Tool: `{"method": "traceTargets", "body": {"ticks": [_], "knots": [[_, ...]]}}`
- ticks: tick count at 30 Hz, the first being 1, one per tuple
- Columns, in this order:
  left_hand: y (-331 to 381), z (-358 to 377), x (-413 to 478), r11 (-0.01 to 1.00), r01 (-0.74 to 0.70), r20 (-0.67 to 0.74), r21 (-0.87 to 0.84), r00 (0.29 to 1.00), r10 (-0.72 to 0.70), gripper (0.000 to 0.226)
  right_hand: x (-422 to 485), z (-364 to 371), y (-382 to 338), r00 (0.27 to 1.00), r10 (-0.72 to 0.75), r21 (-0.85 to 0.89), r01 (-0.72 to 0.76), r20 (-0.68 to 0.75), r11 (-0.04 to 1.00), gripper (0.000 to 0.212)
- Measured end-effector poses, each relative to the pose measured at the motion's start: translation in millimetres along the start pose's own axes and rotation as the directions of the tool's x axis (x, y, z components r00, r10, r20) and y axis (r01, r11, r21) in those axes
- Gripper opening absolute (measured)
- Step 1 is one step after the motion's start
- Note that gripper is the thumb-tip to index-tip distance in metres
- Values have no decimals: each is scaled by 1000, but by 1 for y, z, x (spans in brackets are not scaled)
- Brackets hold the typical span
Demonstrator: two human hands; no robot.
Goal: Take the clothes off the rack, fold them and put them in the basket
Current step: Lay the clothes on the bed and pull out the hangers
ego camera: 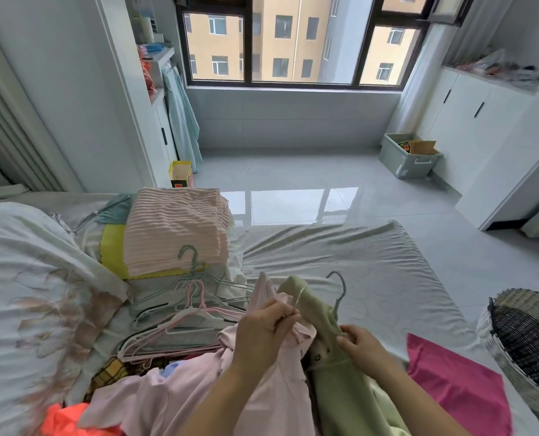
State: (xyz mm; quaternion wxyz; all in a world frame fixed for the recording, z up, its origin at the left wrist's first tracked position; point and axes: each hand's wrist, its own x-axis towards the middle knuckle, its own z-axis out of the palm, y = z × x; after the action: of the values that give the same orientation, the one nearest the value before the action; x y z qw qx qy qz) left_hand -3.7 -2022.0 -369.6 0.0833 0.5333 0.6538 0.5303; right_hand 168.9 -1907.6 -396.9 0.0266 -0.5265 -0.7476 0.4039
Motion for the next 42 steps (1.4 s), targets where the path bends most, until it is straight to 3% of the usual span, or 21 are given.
{"method": "traceTargets", "body": {"ticks": [2, 5, 6, 8, 10, 12, 13, 15, 17, 19, 22, 25, 26, 28, 30, 31, 34, 37, 39, 41, 42], "knots": [[-3, -8, 5, 990, -54, 14, 130, 999, 53, 14, -8, 3, -11, 992, -125, -48, 124, -18, 991, 40], [2, -10, 10, 981, -54, 28, 188, 998, 50, 24, -33, 9, -56, 949, -308, 357, 266, 67, 895, 19], [7, -10, 12, 988, -17, 34, 153, 999, 11, 29, -36, 13, -68, 924, -364, 439, 281, 116, 853, 9], [15, -10, 16, 996, 91, 96, 8, 991, -92, 25, -32, 23, -77, 911, -405, 395, 345, 77, 851, 8], [19, -15, 21, 954, 226, 194, -197, 963, -188, 4, -26, 26, -79, 954, -299, 293, 277, 30, 915, 10], [13, -25, 26, 861, 366, 235, -353, 925, -298, 16, -22, 30, -75, 970, -228, 206, 207, 81, 956, 14], [4, -30, 27, 855, 389, 212, -342, 919, -333, 17, -24, 31, -75, 968, -226, 131, 211, 111, 969, 20], [-17, -34, 24, 907, 403, 253, -127, 897, -363, 16, -25, 35, -73, 965, -216, 106, 201, 152, 974, 28], [-35, -28, 8, 920, 370, 510, 131, 770, -383, 28, -29, 37, -70, 958, -216, 205, 176, 189, 963, 33], [-51, -17, -14, 927, 324, 652, 187, 665, -364, 27, -30, 37, -69, 958, -202, 297, 135, 205, 945, 35], [-62, -9, -27, 923, 349, 543, 164, 749, -380, 11, -32, 33, -68, 962, -169, 412, 68, 214, 909, 33], [-66, -12, -21, 904, 383, 405, 191, 808, -428, 7, -31, 30, -69, 943, -74, 444, -82, 323, 892, 30], [-63, -14, -18, 904, 383, 396, 188, 813, -427, 7, -31, 32, -69, 928, -54, 389, -102, 369, 915, 28], [-56, -15, -14, 905, 399, 431, 145, 798, -421, 9, -28, 41, -65, 904, -33, 107, -15, 426, 994, 23], [-49, -16, -15, 868, 496, 450, 20, 771, -450, 19, -26, 54, -60, 873, 5, -131, 67, 488, 989, 16], [-46, -16, -17, 826, 559, 447, -76, 760, -473, 23, -25, 59, -57, 863, 36, -149, 46, 504, 988, 13], [-44, -22, -21, 674, 661, 384, -331, 746, -543, 21, -24, 64, -52, 862, 40, 16, -55, 506, 998, 17], [-44, -29, -20, 580, 660, 305, -477, 744, -594, 20, -25, 61, -50, 911, -112, 306, -16, 396, 952, 17], [-47, -30, -18, 569, 646, 250, -509, 744, -620, 18, -30, 61, -49, 911, -211, 464, 24, 355, 885, 31], [-45, -28, -17, 586, 637, 221, -501, 749, -625, 18, -36, 66, -49, 897, -269, 480, 75, 351, 874, 44], [-44, -26, -18, 592, 634, 218, -498, 752, -622, 19, -39, 71, -50, 907, -285, 460, 118, 312, 880, 38]]}}
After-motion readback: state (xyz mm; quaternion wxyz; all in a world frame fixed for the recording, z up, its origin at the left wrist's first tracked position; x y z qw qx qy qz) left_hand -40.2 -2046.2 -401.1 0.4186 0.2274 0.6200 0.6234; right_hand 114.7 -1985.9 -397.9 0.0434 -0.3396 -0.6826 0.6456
